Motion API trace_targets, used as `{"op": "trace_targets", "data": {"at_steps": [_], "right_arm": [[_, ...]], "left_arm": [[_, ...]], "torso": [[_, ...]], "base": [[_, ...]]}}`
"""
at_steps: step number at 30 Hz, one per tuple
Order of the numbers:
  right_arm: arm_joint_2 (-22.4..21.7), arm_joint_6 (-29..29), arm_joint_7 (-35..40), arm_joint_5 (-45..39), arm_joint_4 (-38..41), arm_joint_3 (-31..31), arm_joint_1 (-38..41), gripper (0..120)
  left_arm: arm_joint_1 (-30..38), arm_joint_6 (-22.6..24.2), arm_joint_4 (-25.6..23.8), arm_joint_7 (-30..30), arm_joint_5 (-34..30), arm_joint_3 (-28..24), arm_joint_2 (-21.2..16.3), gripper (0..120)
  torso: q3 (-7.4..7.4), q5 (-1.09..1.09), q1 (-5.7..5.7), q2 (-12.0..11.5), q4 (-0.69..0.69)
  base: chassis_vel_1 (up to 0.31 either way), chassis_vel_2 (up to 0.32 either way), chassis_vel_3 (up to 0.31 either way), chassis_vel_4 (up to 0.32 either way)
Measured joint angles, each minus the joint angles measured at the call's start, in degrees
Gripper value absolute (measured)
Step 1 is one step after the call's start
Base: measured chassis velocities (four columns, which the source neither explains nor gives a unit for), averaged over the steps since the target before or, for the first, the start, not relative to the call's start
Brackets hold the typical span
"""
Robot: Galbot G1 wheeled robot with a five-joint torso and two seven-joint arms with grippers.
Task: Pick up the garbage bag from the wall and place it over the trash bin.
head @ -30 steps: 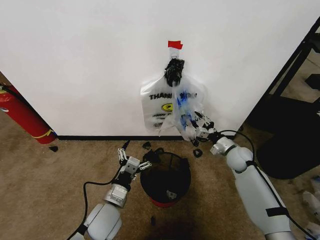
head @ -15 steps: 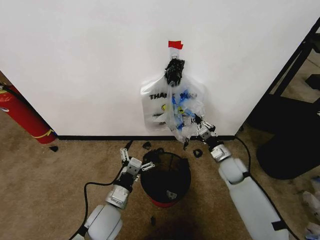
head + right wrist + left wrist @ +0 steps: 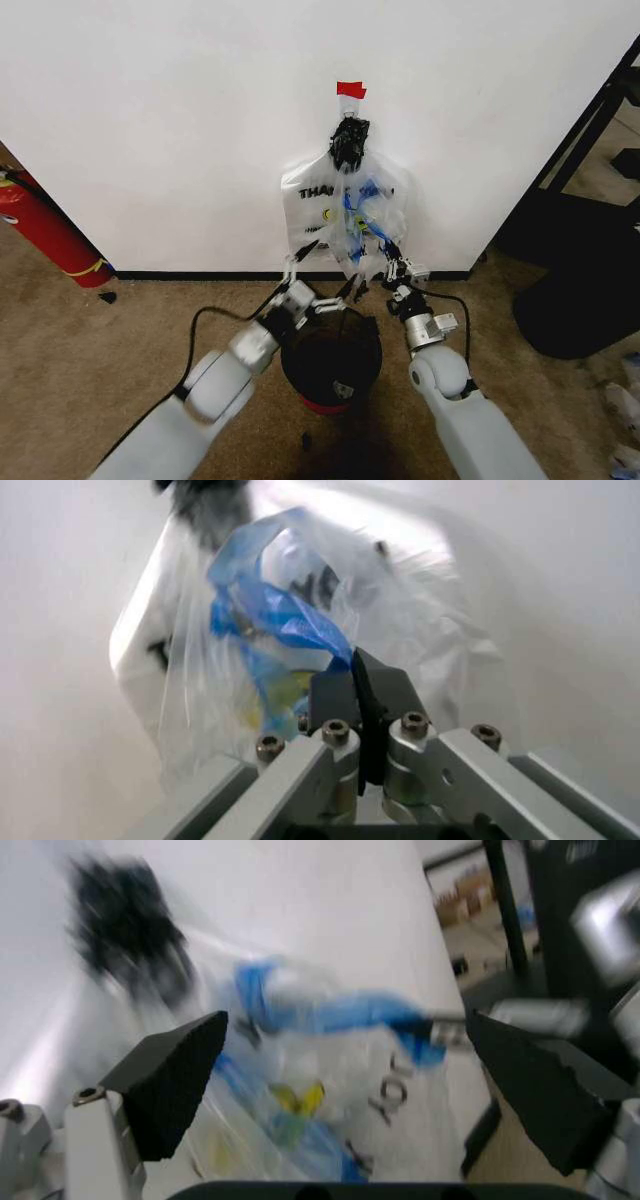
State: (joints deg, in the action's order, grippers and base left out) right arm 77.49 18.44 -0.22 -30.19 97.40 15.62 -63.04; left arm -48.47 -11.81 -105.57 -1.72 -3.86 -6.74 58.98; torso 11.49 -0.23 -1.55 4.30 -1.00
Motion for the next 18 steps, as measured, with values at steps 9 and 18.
{"op": "trace_targets", "data": {"at_steps": [9,18], "right_arm": [[2.7,1.3,-1.7,-8.6,0.9,3.7,-2.7,0],[3.2,1.9,-3.0,-10.3,2.5,4.8,-3.3,0]], "left_arm": [[5.0,3.1,7.0,2.4,0.1,-4.2,1.0,99],[5.6,5.0,6.3,3.4,0.8,-8.5,1.9,97]], "torso": [[0.0,0.01,-0.01,0.0,0.01],[0.0,0.01,0.0,0.0,0.0]], "base": [[0.0,0.0,0.0,0.0],[0.0,0.0,0.0,0.0]]}}
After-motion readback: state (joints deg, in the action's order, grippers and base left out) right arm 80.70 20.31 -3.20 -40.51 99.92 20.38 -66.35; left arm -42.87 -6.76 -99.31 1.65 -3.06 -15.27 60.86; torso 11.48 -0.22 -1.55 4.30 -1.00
